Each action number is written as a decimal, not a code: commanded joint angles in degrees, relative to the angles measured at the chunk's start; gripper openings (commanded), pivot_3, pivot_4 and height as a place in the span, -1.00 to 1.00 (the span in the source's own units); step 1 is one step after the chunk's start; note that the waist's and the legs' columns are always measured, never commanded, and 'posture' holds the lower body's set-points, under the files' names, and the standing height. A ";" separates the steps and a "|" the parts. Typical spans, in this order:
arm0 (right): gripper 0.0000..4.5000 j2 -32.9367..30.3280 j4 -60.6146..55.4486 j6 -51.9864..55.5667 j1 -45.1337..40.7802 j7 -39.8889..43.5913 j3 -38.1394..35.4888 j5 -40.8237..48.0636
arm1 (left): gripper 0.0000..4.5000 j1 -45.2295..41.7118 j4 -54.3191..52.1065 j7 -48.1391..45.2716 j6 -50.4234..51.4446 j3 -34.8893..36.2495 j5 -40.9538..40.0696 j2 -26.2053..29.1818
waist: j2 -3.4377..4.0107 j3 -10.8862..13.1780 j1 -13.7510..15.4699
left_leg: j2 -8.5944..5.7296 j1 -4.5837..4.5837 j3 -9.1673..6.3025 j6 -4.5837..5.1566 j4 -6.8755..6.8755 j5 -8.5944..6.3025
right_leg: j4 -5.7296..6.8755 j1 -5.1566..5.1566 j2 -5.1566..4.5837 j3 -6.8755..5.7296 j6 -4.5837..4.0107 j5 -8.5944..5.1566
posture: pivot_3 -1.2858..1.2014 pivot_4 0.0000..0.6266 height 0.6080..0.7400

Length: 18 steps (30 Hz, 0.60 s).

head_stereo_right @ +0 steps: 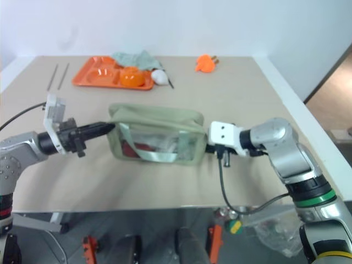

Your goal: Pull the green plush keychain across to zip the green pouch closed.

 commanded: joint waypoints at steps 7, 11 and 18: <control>0.46 -4.98 1.10 5.73 -0.60 3.30 -12.89 11.49 | 0.49 0.68 -0.55 -1.60 -0.31 4.59 -0.55 4.67 | 0.01 0.01 0.10 | 0.00 -0.12 -0.03 0.02 -0.02 -0.02 | -0.01 -0.07 0.00 -0.02 0.06 -0.02 | 0.03 -0.52 1.00; 0.46 -8.12 2.25 6.42 3.12 2.86 -18.58 13.98 | 0.49 7.61 -1.75 -4.54 -2.42 9.50 0.86 8.59 | 0.03 0.02 -0.10 | 0.01 -0.13 0.01 0.08 -0.03 -0.09 | -0.01 -0.12 -0.01 -0.01 0.11 -0.05 | 0.03 -0.52 1.00; 0.46 -8.27 1.17 10.32 12.84 -1.79 -26.49 17.67 | 0.49 16.18 1.69 -3.17 -4.20 16.17 2.58 9.13 | 0.03 0.02 0.09 | 0.03 -0.12 0.01 0.20 -0.01 -0.17 | -0.01 -0.12 -0.02 -0.04 -0.11 -0.22 | 0.03 -0.52 1.00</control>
